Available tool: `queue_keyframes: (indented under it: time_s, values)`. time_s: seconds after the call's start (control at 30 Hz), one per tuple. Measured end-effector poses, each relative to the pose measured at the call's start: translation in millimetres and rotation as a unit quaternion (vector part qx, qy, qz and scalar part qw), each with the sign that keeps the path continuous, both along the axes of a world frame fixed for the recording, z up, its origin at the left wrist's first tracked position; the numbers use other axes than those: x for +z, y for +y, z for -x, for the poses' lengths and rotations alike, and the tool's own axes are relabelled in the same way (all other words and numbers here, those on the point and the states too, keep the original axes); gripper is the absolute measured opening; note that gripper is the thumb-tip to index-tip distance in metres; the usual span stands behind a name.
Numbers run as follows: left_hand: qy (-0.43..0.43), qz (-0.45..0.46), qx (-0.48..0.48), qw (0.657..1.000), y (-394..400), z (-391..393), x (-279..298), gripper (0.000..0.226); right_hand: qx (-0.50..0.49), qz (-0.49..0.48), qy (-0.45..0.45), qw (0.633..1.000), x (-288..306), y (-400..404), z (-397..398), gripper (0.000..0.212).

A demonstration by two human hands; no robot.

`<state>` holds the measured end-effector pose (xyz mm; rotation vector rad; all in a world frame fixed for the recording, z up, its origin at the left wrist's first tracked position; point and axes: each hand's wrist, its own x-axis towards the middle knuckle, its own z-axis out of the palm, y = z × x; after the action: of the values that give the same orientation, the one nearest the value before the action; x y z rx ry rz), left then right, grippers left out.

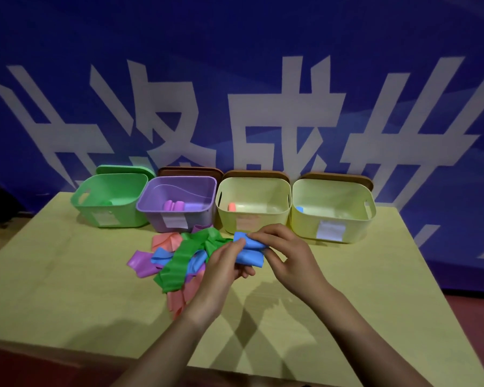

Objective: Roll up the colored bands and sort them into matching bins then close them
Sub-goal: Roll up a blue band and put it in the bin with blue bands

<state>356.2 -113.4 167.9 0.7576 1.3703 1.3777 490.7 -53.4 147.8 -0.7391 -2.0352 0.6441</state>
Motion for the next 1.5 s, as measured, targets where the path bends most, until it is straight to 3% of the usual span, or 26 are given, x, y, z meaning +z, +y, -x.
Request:
queue_keyframes:
  time_s: [0.1,0.17,0.27,0.37,0.53,0.6,0.7,0.87,1.0,1.1,1.17,1.27,1.4,1.5]
  values:
    - [0.000,-0.013,0.014,1.000,8,0,1,0.022,0.036,0.039,-0.005,0.999,7,6,-1,0.041]
    - [0.010,-0.020,0.015,1.000,13,2,2,0.019,0.059,0.118,0.020,0.991,13,7,-2,0.048]
    - [0.048,-0.029,-0.017,0.998,23,2,7,0.019,0.035,0.258,0.090,0.961,21,7,-3,0.036]
    - [0.103,-0.037,-0.052,0.993,34,-3,8,0.018,0.004,0.299,0.104,0.948,20,15,-6,0.020]
    - [0.134,-0.039,-0.049,0.989,55,-18,-5,0.019,-0.063,0.212,0.072,0.973,11,31,-15,0.008]
    - [0.099,-0.034,-0.045,0.993,65,-25,-5,0.019,-0.078,0.176,0.075,0.978,9,39,-17,0.010]
    - [-0.022,-0.002,-0.018,1.000,82,-31,0,0.018,-0.104,0.134,0.070,0.983,10,56,-19,0.011]
    - [-0.160,0.045,-0.019,0.986,103,-26,1,0.012,-0.126,0.030,0.010,0.992,4,80,-20,0.017]
    - [-0.184,0.078,-0.074,0.977,118,-25,-2,0.020,-0.168,-0.002,-0.049,0.985,-12,94,-25,0.027]
    - [-0.162,0.079,-0.079,0.980,126,-26,-11,0.022,-0.122,-0.007,-0.073,0.990,-17,96,-36,0.032]
    - [-0.151,0.070,-0.083,0.982,131,-25,-17,0.020,-0.094,0.054,-0.045,0.993,-17,95,-42,0.032]
    - [-0.113,0.061,-0.125,0.984,138,-24,-23,0.021,-0.118,0.183,0.066,0.974,-17,94,-43,0.025]
    - [-0.020,0.042,-0.184,0.982,140,-22,-25,0.018,-0.137,0.297,0.083,0.941,-21,92,-40,0.023]
    - [-0.051,0.050,-0.139,0.988,140,-20,-27,0.015,-0.132,0.344,0.114,0.923,-24,88,-36,0.019]
